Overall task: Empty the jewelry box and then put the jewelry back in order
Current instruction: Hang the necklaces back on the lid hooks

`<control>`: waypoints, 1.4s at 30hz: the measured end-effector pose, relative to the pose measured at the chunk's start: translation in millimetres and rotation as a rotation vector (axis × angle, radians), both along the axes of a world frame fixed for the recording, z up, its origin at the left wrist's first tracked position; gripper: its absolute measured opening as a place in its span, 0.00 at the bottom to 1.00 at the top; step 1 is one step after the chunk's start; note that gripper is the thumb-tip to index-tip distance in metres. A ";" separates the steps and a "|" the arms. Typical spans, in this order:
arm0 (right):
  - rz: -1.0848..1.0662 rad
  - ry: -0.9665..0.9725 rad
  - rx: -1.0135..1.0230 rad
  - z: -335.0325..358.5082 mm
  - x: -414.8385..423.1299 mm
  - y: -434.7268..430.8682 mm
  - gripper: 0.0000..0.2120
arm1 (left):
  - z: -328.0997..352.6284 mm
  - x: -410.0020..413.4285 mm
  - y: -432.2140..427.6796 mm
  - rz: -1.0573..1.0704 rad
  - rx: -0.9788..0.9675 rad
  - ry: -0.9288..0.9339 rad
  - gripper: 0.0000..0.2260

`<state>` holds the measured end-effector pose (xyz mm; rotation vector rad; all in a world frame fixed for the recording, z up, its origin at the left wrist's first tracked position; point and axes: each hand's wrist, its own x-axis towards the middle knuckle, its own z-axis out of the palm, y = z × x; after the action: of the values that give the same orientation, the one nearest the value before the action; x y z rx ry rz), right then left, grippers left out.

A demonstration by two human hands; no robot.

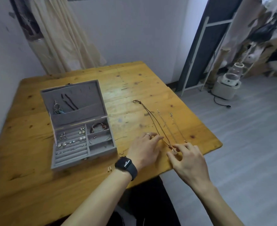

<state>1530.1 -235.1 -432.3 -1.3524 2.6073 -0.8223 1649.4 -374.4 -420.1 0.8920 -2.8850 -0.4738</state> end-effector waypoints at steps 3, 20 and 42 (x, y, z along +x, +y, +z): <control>-0.014 0.024 0.004 -5.7 2.9 0.0 0.14 | -8.8 -2.9 5.0 0.017 -0.080 -0.004 0.18; 0.047 0.176 -0.035 -14.2 -18.3 -12.1 0.07 | -22.5 -26.5 -15.3 -0.286 -0.439 0.094 0.05; 0.135 0.330 -0.456 113.9 3.6 -127.0 0.02 | 162.7 93.1 -98.0 0.154 -0.475 0.225 0.05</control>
<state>1533.8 -362.0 -318.4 -1.9017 2.6149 -1.3325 1742.5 -472.4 -257.4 0.8966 -2.5298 0.1179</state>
